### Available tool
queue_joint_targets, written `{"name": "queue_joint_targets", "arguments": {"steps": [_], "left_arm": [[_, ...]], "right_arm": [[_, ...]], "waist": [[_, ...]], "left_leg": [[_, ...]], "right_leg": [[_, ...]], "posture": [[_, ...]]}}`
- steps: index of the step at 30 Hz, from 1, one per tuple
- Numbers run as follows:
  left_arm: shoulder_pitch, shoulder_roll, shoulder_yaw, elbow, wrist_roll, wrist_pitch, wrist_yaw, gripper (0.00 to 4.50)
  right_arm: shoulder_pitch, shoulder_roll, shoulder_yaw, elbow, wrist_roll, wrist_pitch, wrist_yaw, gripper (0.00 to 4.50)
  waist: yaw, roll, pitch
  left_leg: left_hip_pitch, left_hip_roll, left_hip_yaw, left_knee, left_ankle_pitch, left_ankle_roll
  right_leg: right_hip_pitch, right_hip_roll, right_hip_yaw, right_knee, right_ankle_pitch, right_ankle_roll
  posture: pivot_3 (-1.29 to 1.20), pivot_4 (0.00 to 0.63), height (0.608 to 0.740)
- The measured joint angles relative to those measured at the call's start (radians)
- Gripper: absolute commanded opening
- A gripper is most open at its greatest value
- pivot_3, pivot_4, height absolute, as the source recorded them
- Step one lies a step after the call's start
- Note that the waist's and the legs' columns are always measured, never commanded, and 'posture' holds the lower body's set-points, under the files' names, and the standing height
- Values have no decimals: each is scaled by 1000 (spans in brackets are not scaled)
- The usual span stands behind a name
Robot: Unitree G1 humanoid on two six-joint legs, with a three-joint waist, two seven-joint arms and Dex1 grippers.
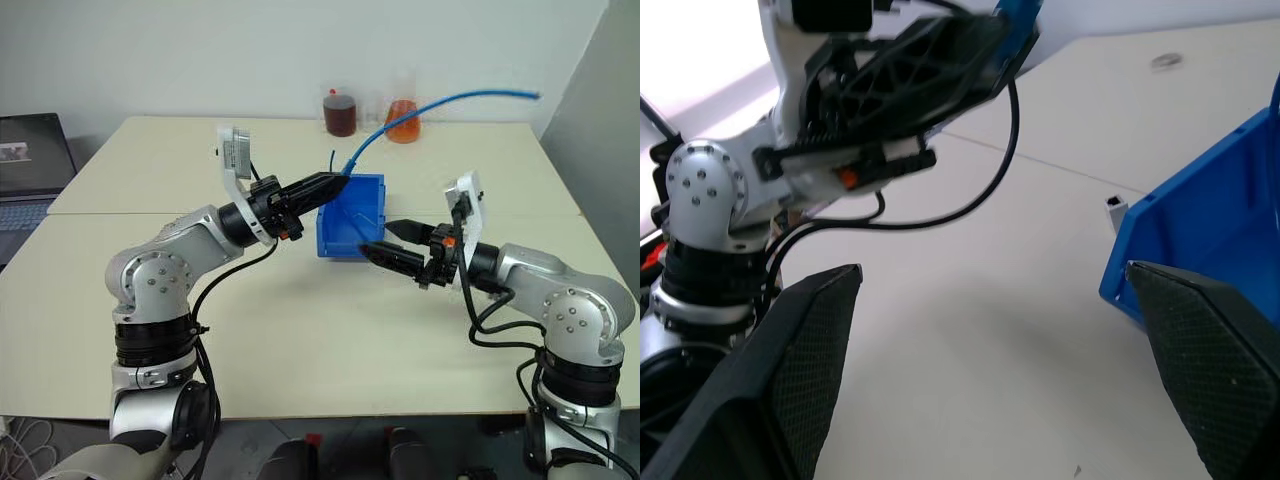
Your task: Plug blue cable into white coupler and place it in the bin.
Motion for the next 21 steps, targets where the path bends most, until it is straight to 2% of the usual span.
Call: {"name": "queue_joint_targets", "arguments": {"steps": [4,13,14,15,21], "left_arm": [[51,45,1,-31,-140,111,-44,230],[112,70,-50,-28,-183,135,-85,230],[115,70,-52,-28,-183,134,-87,230],[116,72,-55,-28,-183,134,-88,230],[116,80,-70,-28,-184,126,-101,230]], "right_arm": [[-57,-49,-8,56,63,30,27,4500],[-114,-26,-2,145,218,87,9,4500],[-114,-27,2,148,231,93,9,4318],[-114,-27,4,148,239,98,9,4318],[-114,-31,40,157,281,110,10,2948]], "waist": [[-4,0,0],[-4,0,0],[-4,0,0],[-4,0,0],[-4,0,0]], "left_leg": [[0,0,0,0,0,0],[0,-1,0,-1,0,0],[-1,-1,0,-1,0,0],[-1,-1,0,-1,0,0],[-1,-1,0,-1,0,0]], "right_leg": [[0,0,0,-1,0,0],[0,0,0,-1,0,0],[0,0,0,-2,0,0],[0,0,0,-2,0,0],[0,0,0,-2,0,0]], "posture": [[0,150,740],[0,150,740],[0,150,740],[0,150,740],[0,150,740]]}}
